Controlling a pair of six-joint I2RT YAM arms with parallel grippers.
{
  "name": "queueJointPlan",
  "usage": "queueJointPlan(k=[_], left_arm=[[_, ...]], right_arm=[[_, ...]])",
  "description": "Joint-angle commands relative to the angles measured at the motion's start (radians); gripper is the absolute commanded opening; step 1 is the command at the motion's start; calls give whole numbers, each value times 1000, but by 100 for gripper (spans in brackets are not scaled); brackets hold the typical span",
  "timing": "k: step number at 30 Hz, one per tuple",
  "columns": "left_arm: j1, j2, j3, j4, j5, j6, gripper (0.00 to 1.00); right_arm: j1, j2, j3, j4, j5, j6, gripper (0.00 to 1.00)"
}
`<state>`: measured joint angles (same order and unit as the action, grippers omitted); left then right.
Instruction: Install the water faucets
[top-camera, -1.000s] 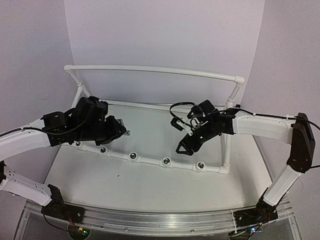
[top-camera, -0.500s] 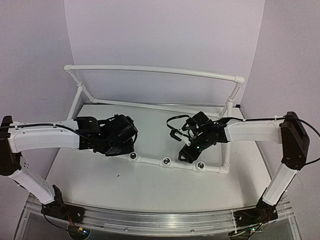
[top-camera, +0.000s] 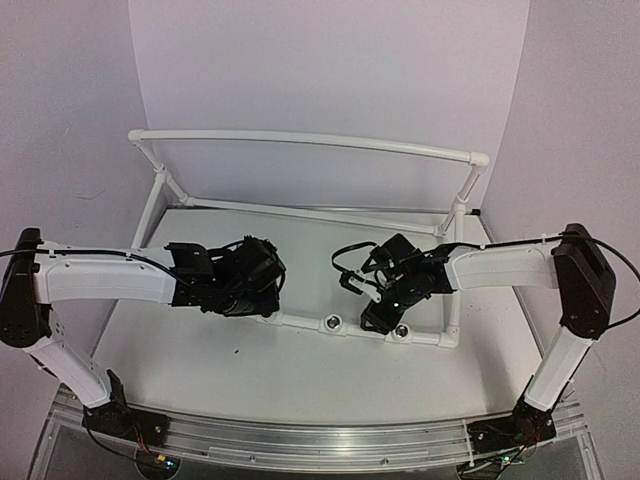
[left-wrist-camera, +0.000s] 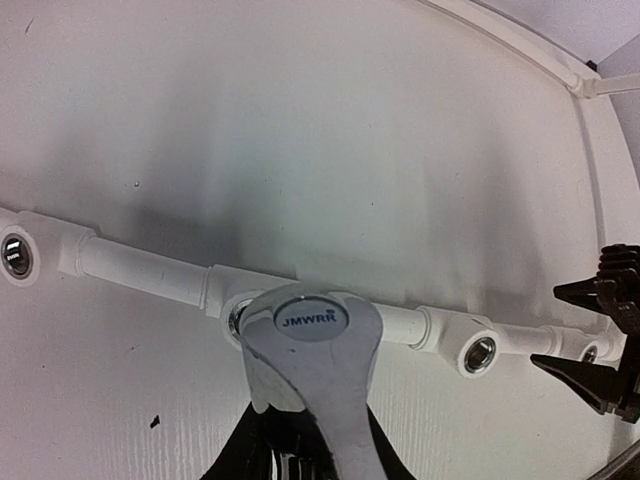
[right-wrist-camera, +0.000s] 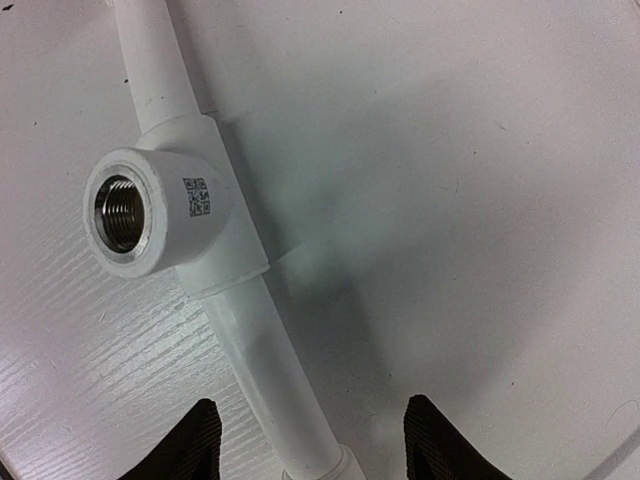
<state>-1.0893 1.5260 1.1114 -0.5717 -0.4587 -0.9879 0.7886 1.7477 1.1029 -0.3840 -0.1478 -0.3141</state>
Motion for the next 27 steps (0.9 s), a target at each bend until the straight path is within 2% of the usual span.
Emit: queueJointPlan(k=[1, 6, 13, 27], left_arm=[[2, 26, 36, 50, 7, 15, 0], [7, 35, 8, 93, 9, 7, 0], [55, 79, 20, 48, 51, -32, 0], [69, 110, 27, -3, 51, -47, 0]], right_arm=[[21, 10, -19, 13, 13, -24, 58], [21, 34, 2, 14, 6, -8, 55], [33, 72, 15, 17, 13, -2, 52], [34, 111, 24, 22, 14, -2, 43]])
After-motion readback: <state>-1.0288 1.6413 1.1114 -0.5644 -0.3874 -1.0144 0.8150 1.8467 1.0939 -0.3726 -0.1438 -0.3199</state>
